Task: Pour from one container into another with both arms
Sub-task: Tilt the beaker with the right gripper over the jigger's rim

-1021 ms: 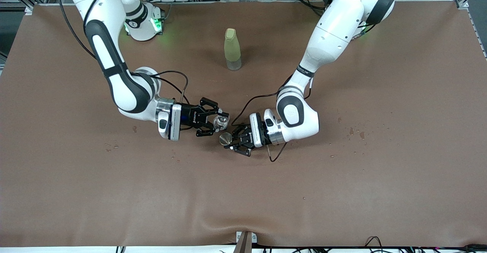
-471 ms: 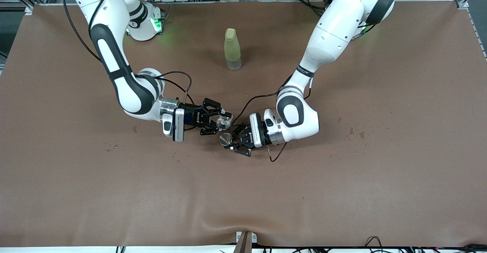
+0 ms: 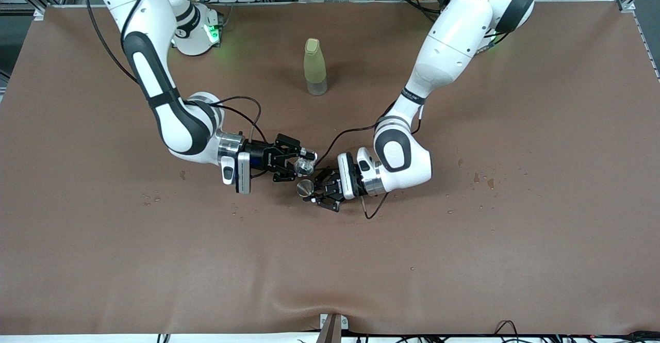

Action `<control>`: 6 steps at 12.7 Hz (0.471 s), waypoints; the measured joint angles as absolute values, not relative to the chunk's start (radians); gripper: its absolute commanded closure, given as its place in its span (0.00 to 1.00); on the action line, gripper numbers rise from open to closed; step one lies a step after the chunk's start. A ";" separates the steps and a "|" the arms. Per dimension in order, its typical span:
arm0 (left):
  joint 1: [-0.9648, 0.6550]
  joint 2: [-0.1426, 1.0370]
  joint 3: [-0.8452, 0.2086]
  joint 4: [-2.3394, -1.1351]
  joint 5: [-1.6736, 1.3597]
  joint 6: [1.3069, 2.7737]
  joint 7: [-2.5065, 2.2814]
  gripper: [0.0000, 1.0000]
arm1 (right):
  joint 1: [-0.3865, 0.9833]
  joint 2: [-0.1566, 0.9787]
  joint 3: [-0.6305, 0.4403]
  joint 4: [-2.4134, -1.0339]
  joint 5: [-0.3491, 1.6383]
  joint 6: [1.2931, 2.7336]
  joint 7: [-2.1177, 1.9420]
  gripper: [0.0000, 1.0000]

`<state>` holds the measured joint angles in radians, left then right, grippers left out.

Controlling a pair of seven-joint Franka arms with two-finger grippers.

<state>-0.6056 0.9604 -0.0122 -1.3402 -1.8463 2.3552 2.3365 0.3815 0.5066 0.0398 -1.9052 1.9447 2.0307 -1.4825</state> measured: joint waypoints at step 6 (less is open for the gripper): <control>-0.606 0.961 -0.012 -1.339 -1.846 2.355 2.336 1.00 | 0.382 0.560 0.040 -1.869 2.007 2.031 -1.462 0.87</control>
